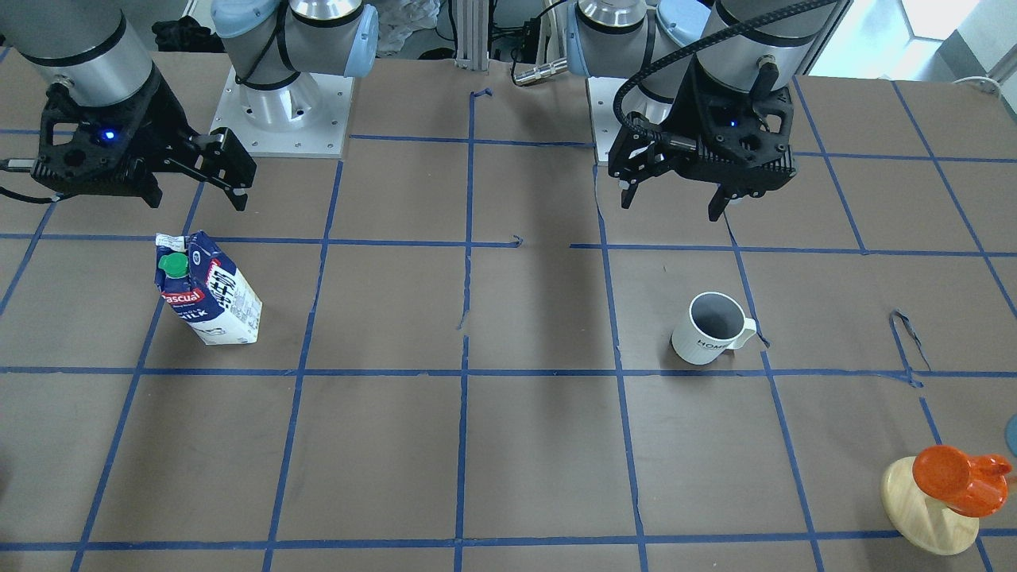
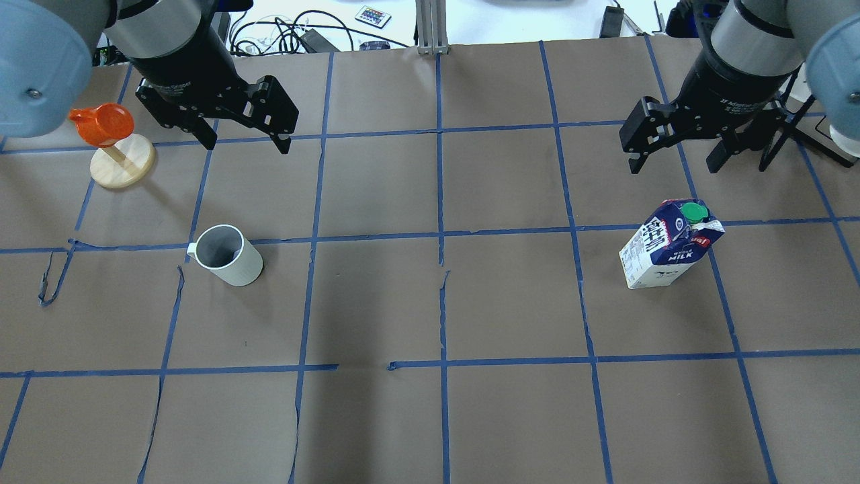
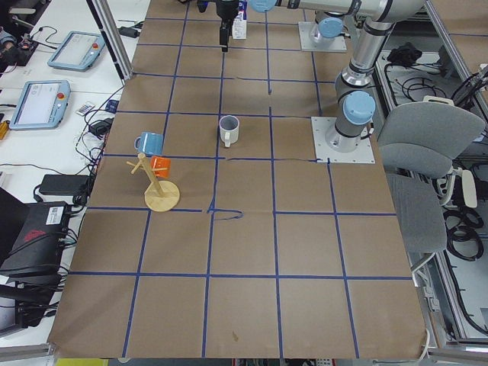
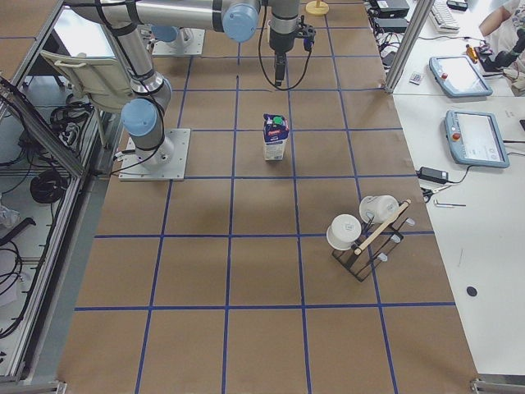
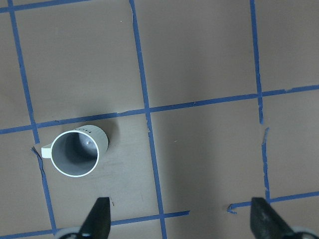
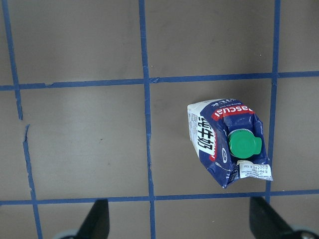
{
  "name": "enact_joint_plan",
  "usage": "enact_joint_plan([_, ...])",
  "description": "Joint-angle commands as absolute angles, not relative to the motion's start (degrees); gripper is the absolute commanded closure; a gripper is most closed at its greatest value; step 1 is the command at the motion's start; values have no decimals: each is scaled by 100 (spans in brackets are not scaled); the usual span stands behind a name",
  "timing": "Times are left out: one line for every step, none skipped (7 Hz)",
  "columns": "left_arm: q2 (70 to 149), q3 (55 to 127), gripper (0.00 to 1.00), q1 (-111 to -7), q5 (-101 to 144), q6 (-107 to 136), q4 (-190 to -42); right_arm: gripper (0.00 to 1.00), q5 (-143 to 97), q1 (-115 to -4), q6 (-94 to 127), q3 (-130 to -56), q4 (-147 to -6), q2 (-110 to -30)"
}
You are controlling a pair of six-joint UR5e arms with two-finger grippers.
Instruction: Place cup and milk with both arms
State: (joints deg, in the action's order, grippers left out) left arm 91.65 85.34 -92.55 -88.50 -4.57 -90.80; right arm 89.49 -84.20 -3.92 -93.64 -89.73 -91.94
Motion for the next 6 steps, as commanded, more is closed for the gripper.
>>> enact_joint_plan([9132,8534,0,-9255,-8851,-448,-9131,0,8869,-8420,-387,-9378,-9008,-9159])
enact_joint_plan([9132,8534,0,-9255,-8851,-448,-9132,0,8842,-8420,-378,-9369,-9035,-9150])
enact_joint_plan([9132,8534,0,-9255,-8851,-448,-9141,0,8911,-8420,-387,-9369,-9018,-9193])
enact_joint_plan([9123,8534,0,-9255,-8859,-457,-9158,0,8921,-8420,-387,-9387,-8939,-9185])
enact_joint_plan([9123,8552,0,-9255,-8851,-457,-9149,0,8930,-8420,-387,-9404,-8851,-9185])
enact_joint_plan([9114,8621,0,-9255,-8851,-457,-9080,0,8938,-8420,-387,-9474,-8476,-9176])
